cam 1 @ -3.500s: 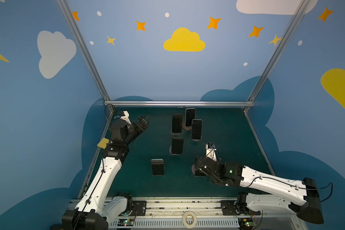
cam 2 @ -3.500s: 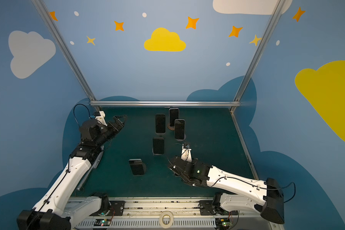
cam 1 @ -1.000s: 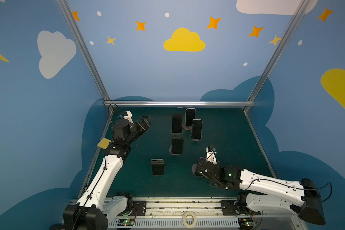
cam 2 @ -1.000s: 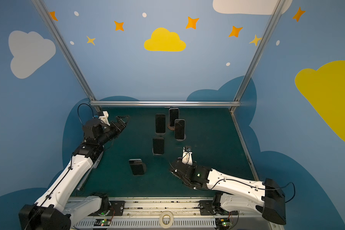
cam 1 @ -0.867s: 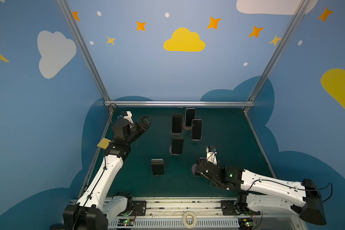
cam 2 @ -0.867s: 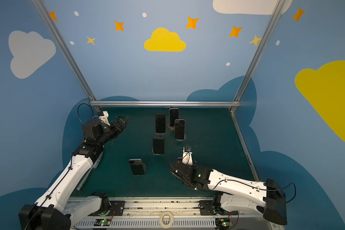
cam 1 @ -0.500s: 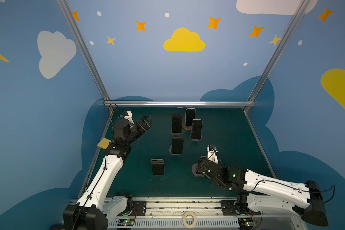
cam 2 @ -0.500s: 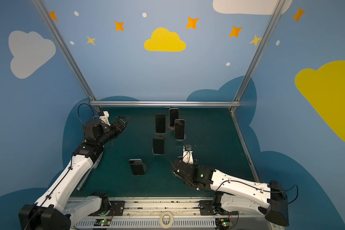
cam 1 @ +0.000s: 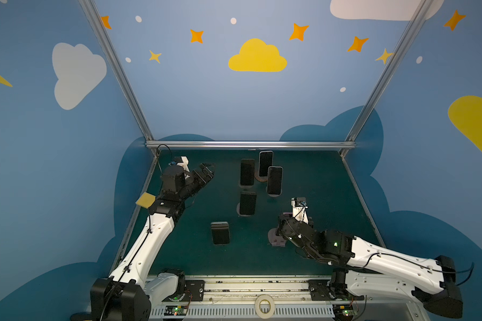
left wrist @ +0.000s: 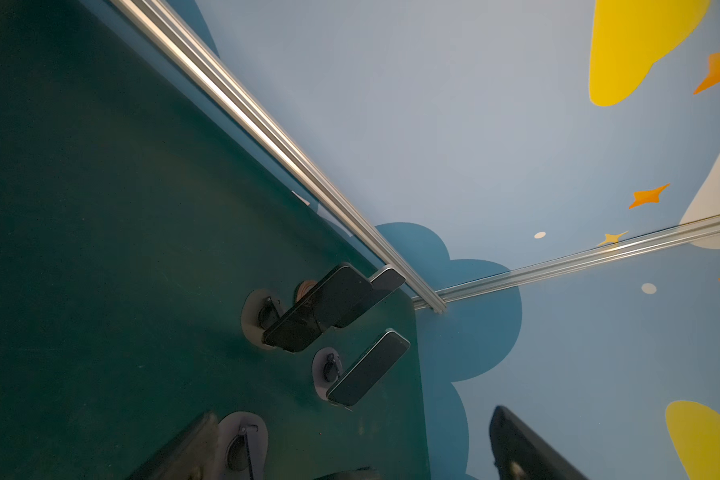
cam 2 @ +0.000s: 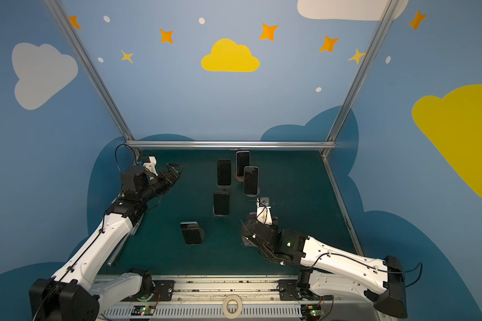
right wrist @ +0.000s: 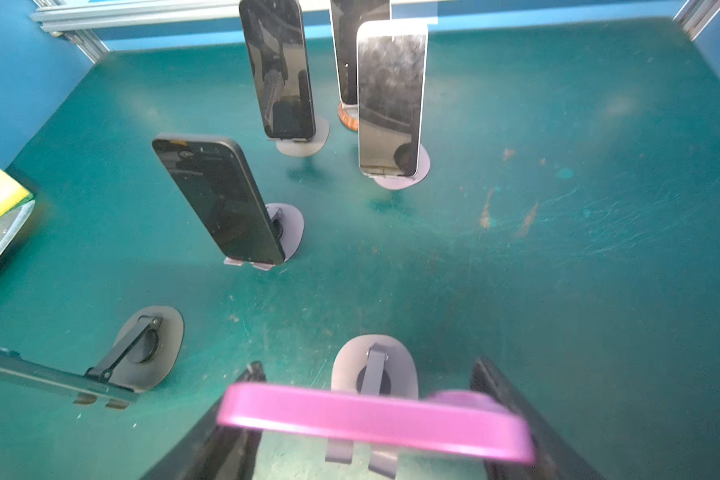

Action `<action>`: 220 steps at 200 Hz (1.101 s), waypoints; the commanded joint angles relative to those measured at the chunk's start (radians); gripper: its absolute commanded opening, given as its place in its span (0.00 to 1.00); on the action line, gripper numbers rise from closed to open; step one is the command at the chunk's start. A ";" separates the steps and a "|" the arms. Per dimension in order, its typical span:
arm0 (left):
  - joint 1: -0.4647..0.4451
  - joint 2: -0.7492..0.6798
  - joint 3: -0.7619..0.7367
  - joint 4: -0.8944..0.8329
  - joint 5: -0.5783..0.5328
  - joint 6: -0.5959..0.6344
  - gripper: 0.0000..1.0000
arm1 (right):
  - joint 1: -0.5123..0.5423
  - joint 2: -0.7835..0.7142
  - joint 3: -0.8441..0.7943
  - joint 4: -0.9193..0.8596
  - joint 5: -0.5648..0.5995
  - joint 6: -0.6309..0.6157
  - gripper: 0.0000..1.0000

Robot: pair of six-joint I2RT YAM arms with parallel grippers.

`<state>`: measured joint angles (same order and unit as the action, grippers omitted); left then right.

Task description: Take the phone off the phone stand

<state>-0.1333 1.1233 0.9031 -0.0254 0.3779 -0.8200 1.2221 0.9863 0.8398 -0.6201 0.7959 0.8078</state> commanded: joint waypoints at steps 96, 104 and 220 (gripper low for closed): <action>-0.023 0.024 0.028 0.006 0.055 -0.015 1.00 | -0.078 -0.074 0.113 -0.007 0.083 -0.219 0.61; -0.025 0.021 0.028 0.007 0.054 -0.015 1.00 | -0.089 -0.079 0.111 -0.008 0.076 -0.226 0.61; -0.104 0.027 0.031 0.012 0.073 -0.008 1.00 | -0.495 -0.051 0.012 0.182 -0.157 -0.480 0.61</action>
<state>-0.2199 1.1465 0.9035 -0.0311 0.4370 -0.8387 0.8146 0.9298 0.8631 -0.5438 0.7010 0.4171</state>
